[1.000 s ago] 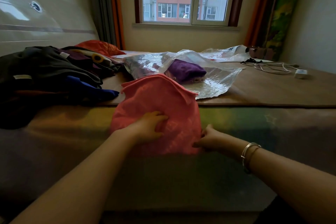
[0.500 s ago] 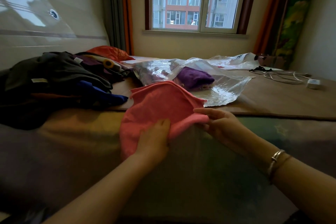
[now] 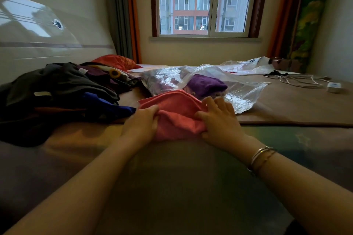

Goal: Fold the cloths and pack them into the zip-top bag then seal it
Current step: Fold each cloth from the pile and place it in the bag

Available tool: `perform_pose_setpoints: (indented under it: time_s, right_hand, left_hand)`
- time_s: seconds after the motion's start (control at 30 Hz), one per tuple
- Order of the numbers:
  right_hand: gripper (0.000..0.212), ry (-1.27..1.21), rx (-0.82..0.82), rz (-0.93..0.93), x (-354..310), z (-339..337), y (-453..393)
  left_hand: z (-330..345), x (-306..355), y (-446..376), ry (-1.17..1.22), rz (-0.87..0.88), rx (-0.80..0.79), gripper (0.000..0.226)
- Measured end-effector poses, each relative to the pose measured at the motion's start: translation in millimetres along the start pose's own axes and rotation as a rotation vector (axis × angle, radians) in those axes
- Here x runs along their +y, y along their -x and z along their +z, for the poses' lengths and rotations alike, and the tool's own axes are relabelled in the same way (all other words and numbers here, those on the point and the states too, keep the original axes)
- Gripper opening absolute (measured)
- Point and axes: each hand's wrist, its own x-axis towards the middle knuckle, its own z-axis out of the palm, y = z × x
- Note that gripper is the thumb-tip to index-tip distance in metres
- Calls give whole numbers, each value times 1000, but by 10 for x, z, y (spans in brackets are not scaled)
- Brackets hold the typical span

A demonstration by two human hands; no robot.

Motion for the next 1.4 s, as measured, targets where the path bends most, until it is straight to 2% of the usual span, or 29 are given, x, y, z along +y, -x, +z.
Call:
perform_pose_setpoints:
  time_s: [0.2, 0.33, 0.43, 0.5, 0.57, 0.73, 0.83, 0.9, 1.03, 1.23, 1.3, 1.4]
  right_hand:
    - [45, -18, -172, 166, -13, 91, -208]
    - [36, -62, -160, 277, 123, 57, -273]
    - [29, -101, -159, 276, 223, 63, -299]
    - [36, -201, -182, 290, 301, 147, -325]
    - [49, -445, -126, 313, 397, 258, -374]
    - [28, -1348, 22, 537, 480, 304, -472]
    - [23, -1653, 4, 653, 516, 359, -546]
    - [20, -1759, -23, 731, 536, 395, -580]
    - [16, -1669, -99, 788, 505, 360, -556]
    - [18, -1624, -11, 792, 624, 91, -394]
    - [8, -1474, 3, 772, 705, 45, -257]
    - [16, -1297, -16, 773, 759, 74, -74]
  left_hand:
    - [7, -82, -285, -33, 154, 44, 18]
    - [42, -261, -403, -74, 140, 69, 22]
    - [81, -367, -495, 67, 87, -30, 37]
    - [58, -368, -527, 195, 47, -113, 49]
    - [14, -355, -559, 290, 33, -144, 58]
    - [-61, -309, -626, 276, 154, -70, 22]
    - [-125, -260, -619, 225, 226, -28, 22]
    - [-186, -218, -590, 244, 252, -17, 21]
    - [-290, -96, -455, 264, 293, 7, 16]
    - [-432, 10, -313, 232, 261, 18, 25]
    - [-405, 41, -279, 220, 207, -107, 27]
    - [-224, 57, -200, 173, 110, -378, 32]
